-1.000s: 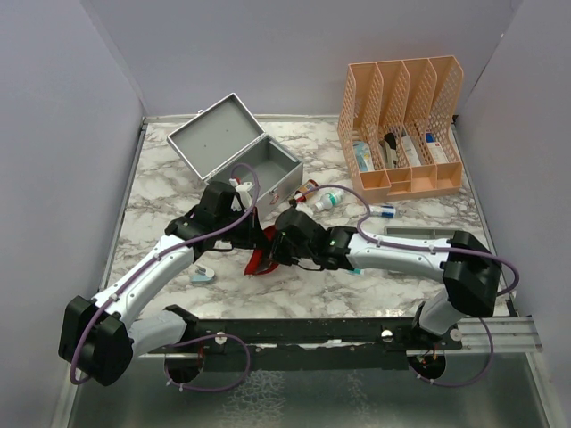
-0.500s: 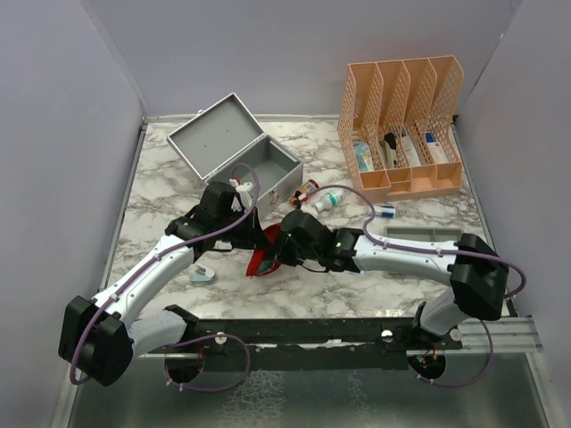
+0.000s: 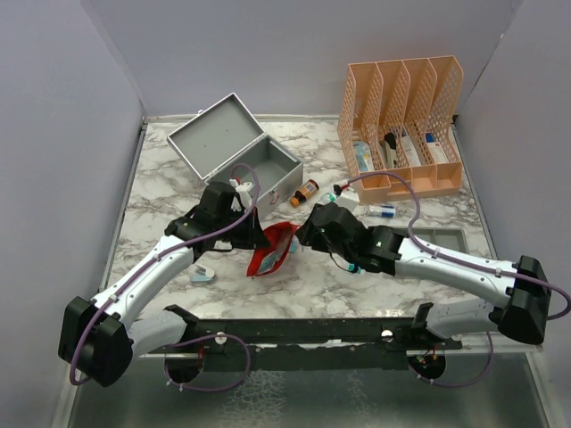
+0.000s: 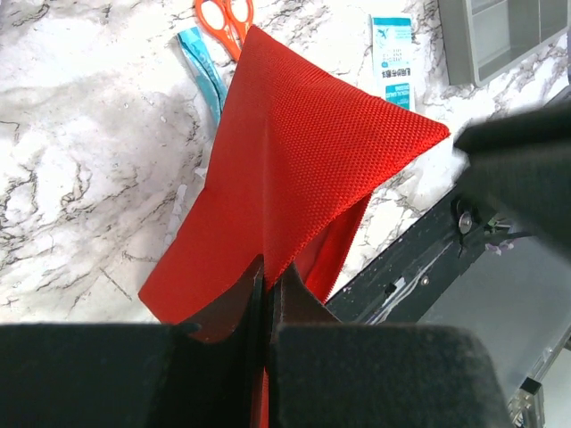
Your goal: Organize the medicine kit
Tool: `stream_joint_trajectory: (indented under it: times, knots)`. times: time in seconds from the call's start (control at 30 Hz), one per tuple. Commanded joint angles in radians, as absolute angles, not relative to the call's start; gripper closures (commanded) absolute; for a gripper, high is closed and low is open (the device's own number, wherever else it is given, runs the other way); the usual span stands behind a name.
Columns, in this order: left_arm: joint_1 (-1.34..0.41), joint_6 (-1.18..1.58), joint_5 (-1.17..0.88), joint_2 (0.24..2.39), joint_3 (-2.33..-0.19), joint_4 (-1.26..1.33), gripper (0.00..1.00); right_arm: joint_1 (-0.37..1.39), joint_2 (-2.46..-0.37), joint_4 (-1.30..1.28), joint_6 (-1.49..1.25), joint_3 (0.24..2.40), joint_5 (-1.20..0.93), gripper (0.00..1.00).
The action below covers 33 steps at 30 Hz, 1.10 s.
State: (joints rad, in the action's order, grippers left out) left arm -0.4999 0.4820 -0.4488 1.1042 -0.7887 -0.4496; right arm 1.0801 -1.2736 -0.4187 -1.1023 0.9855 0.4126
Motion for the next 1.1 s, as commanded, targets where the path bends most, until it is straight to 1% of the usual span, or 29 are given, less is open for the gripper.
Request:
stream_joint_trajectory:
  times: [0.0, 0.17, 0.23, 0.37, 0.5, 0.6, 0.9, 1.07]
  knots:
    - [-0.506, 0.487, -0.478, 1.062, -0.812, -0.429, 1.00, 0.968, -1.251, -0.584, -0.992, 0.964, 0.580, 0.59]
    - [-0.506, 0.487, -0.478, 1.045, -0.807, -0.429, 1.00, 0.787, -1.280, -0.590, -0.891, 0.921, 0.463, 0.58]
    - [-0.506, 0.487, -0.478, 1.045, -0.807, -0.429, 1.00, 0.730, -1.303, -0.623, -0.876, 0.917, 0.451, 0.57]
    - [-0.506, 0.487, -0.478, 1.050, -0.813, -0.429, 1.00, 0.662, -1.345, -0.676, -0.853, 0.897, 0.453, 0.50]
    - [-0.506, 0.487, -0.478, 1.064, -0.822, -0.429, 1.00, 0.621, -1.384, -0.725, -0.873, 0.872, 0.448, 0.49]
    - [-0.506, 0.487, -0.478, 1.073, -0.826, -0.429, 1.00, 0.614, -1.403, -0.764, -0.918, 0.850, 0.465, 0.50]
    - [-0.506, 0.487, -0.478, 1.093, -0.827, -0.429, 1.00, 0.601, -1.422, -0.670, -0.878, 0.770, 0.366, 0.55]
    - [-0.506, 0.487, -0.478, 1.102, -0.829, -0.429, 1.00, 0.598, -1.438, -0.635, -0.869, 0.747, 0.328, 0.60]
